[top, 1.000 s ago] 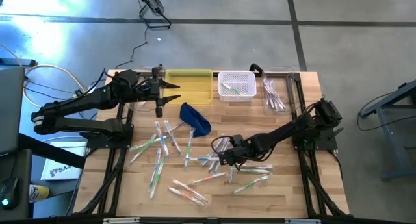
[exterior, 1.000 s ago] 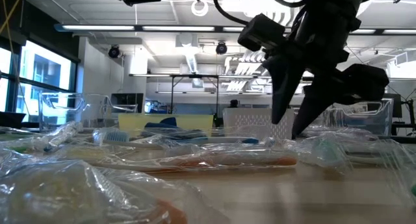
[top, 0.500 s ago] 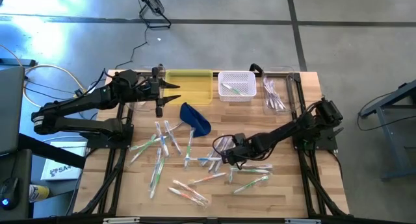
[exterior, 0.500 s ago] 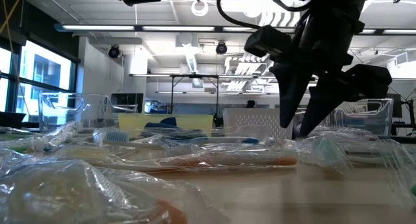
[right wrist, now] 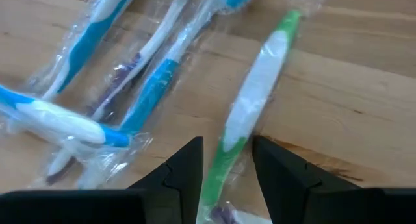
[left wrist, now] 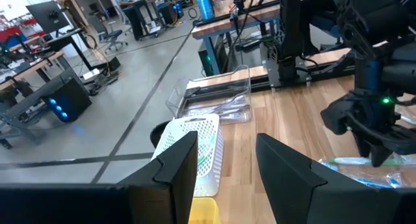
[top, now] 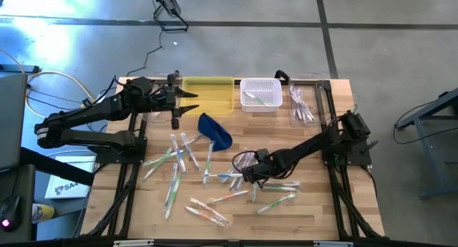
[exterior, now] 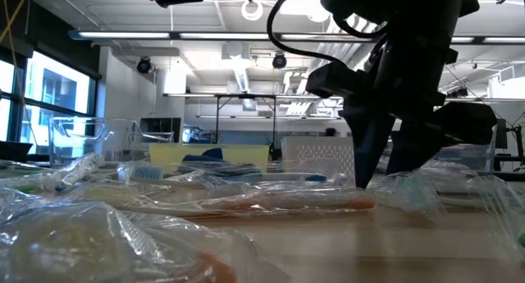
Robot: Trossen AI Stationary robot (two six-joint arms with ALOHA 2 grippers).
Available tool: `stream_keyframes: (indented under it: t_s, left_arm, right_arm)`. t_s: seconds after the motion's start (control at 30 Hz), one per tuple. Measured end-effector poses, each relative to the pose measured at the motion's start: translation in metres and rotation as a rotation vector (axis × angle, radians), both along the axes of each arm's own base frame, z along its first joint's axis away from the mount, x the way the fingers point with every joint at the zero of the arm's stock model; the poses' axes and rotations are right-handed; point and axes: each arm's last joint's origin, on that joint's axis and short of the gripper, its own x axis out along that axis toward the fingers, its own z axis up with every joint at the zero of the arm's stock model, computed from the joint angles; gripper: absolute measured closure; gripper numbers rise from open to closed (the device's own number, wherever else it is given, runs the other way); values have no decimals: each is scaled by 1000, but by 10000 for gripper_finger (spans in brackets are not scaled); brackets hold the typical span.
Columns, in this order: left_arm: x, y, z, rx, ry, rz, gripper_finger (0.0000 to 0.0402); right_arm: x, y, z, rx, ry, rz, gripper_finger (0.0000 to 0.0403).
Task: Pick & Place Toothbrushes
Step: Put the green toothbrush into the white bin
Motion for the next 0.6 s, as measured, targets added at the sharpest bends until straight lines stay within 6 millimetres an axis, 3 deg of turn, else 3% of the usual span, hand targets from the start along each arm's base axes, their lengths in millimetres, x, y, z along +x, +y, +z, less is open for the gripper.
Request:
stream_keyframes:
  t_s: [0.37, 0.6]
  left_arm:
    - [0, 0, 0, 0, 1, 0, 249]
    - [0, 0, 0, 0, 1, 0, 249]
  right_arm:
    - [2, 1, -6, -7, 9, -4, 274]
    - [1, 0, -7, -13, 17, -6, 315]
